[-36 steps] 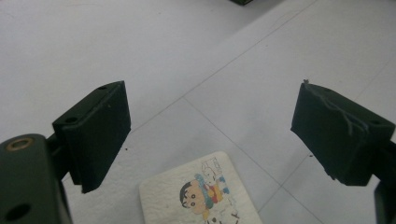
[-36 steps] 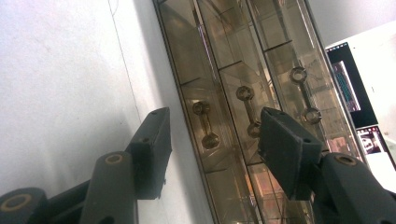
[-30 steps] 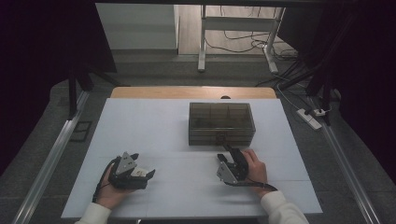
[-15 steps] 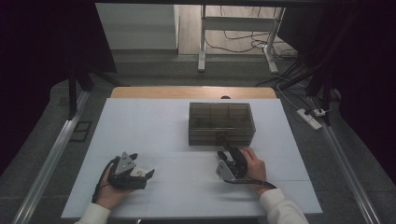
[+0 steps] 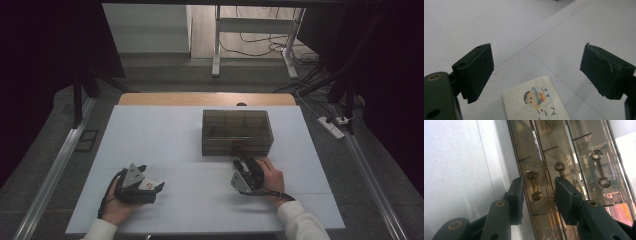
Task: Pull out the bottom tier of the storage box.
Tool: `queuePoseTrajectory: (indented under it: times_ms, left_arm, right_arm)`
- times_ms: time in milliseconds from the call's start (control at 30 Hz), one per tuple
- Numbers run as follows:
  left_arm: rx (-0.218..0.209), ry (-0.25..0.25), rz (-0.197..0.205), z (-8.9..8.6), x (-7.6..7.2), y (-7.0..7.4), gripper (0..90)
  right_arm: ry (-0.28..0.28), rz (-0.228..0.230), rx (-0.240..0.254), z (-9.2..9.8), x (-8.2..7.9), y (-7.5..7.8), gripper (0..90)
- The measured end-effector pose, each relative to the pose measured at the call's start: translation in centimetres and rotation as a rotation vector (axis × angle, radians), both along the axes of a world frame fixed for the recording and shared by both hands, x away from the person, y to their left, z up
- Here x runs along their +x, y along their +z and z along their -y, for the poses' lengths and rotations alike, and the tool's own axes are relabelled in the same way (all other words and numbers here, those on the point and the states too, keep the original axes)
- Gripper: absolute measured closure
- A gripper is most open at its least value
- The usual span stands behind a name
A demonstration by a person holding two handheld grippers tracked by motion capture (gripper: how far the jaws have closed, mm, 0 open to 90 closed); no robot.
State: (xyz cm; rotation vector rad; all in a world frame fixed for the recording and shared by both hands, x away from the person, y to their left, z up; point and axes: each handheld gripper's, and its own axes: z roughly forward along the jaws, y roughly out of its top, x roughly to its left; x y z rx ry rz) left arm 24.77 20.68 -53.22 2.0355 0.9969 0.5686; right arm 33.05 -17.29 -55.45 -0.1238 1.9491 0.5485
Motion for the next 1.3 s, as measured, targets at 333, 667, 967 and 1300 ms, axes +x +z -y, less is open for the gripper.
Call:
queuePoseTrajectory:
  times_ms: [333, 667, 967, 1300]
  left_arm:
    - [0.003, 0.002, -0.002, 0.0, 0.0, 0.0, 11.8]
    - [0.006, -0.002, -0.002, 0.0, -0.1, -0.1, 11.9]
    - [0.009, -0.002, -0.002, 0.0, -0.1, -0.1, 11.9]
    - [0.011, -0.003, -0.002, 0.0, -0.1, -0.1, 11.9]
  right_arm:
    - [-0.006, 0.010, -0.032, -0.1, 0.5, -0.3, 61.3]
    - [-0.006, 0.020, -0.047, -0.1, 0.9, -0.7, 64.4]
    - [-0.014, 0.032, -0.058, -0.1, 1.1, -0.7, 66.8]
    - [-0.003, 0.043, -0.070, -0.2, 1.1, -0.8, 70.1]
